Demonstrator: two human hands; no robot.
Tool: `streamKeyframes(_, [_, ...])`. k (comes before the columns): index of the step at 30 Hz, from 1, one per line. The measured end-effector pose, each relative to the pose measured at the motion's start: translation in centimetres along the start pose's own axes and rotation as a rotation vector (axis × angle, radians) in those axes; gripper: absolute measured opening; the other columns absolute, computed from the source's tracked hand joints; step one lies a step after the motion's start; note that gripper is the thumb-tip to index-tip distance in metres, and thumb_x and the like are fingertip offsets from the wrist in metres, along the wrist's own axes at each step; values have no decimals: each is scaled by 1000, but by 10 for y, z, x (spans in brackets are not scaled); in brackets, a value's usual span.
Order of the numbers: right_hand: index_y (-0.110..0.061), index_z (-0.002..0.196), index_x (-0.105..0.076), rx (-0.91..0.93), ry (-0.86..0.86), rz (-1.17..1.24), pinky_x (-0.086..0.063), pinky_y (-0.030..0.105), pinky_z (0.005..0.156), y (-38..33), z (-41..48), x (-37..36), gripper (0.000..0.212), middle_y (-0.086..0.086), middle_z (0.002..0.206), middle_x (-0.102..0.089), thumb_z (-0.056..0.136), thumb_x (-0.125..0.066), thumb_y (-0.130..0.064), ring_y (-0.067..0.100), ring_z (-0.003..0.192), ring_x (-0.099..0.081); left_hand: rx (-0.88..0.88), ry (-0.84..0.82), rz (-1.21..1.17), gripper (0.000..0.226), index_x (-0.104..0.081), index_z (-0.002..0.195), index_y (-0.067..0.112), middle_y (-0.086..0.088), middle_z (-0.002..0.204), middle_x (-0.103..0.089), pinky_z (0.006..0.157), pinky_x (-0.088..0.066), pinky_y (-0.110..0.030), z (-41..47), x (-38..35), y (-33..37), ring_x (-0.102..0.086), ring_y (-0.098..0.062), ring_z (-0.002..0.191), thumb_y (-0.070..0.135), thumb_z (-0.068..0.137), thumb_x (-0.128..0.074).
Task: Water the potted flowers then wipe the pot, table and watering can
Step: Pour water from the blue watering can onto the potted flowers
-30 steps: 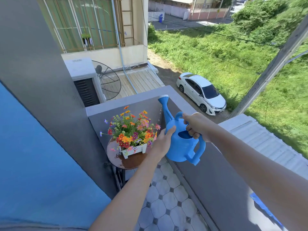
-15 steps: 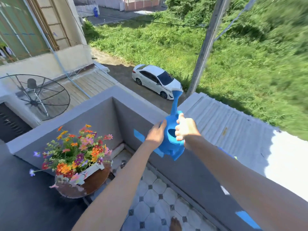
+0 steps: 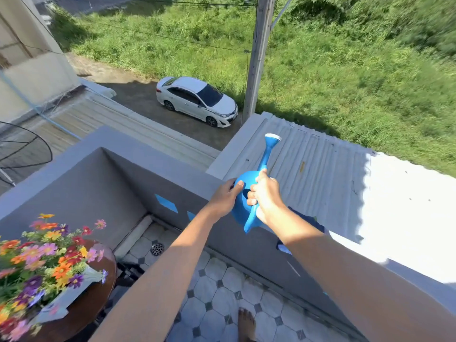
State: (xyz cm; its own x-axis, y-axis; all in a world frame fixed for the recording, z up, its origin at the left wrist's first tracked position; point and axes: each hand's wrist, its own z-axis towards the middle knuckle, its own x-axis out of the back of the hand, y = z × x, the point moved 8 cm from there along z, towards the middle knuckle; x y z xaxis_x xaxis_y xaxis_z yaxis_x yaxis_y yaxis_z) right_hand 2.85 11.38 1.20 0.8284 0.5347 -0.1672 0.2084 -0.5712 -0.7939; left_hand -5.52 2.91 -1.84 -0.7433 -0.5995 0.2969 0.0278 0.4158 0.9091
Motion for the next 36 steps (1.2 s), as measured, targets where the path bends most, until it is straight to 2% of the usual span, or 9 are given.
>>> streamKeyframes(7, [-16,81,-40,-52,35,96,-21,19,34,15,28,-6,38,-4,52,-27,105,-35,-45,7,32,-23,55,20,8,41,-62,122,26,4,115,-69,96,-45,-37,30,-4,-19,-62,-18,109,48,100,-35])
streamKeyframes(11, [-15,87,-44,-49,34,89,-23,22,36,20,39,-11,37,-2,56,-28,106,-34,-44,8,37,-25,69,31,-1,39,-59,128,23,9,112,-65,86,-39,-28,41,-2,-23,-59,-18,111,40,104,-34])
streamKeyframes(15, [-13,88,-43,-63,26,97,-26,23,37,13,48,-13,35,-1,58,-30,106,-36,-43,11,39,-27,91,70,-1,44,-51,139,23,6,126,-62,95,-40,-30,49,-1,-25,-56,-14,118,43,103,-35])
streamKeyframes(18, [-12,89,-47,-98,5,63,-36,26,42,11,50,-10,36,3,60,-40,105,-39,-44,15,40,-35,103,68,-8,45,-48,142,23,6,131,-60,97,-38,-29,53,-2,-27,-54,-12,118,41,103,-35])
streamKeyframes(22, [-10,100,-57,-87,-41,-56,-52,32,51,15,46,0,41,7,63,-60,103,-42,-47,20,47,-52,113,55,-20,45,-49,140,26,3,135,-60,109,-40,-39,57,-4,-34,-55,-15,123,40,100,-35])
streamKeyframes(26, [-9,105,-63,-56,-78,-163,-60,37,68,13,48,12,38,10,82,-77,102,-47,-44,23,62,-67,163,85,-28,45,-50,139,24,1,137,-58,109,-39,-41,60,-5,-35,-54,-17,122,35,98,-36])
streamKeyframes(29, [-9,111,-64,-59,-115,-194,-59,32,59,14,50,17,33,13,92,-77,102,-49,-37,25,70,-74,196,130,8,48,-47,142,18,-2,142,-54,106,-38,-37,61,-1,-31,-51,-21,127,36,98,-40])
streamKeyframes(32, [-9,112,-65,-43,-123,-247,-59,34,62,9,50,27,33,15,95,-77,102,-49,-36,28,80,-76,153,251,63,54,-46,142,15,-4,143,-52,102,-40,-35,56,10,-9,-49,-22,131,46,97,-42])
streamKeyframes(36, [-10,100,-66,92,-3,-261,-44,27,48,-13,48,60,26,8,85,-74,100,-51,-31,20,62,-65,-75,461,109,47,-55,132,13,-1,134,-60,102,-42,-31,39,17,45,-53,-15,125,44,97,-46])
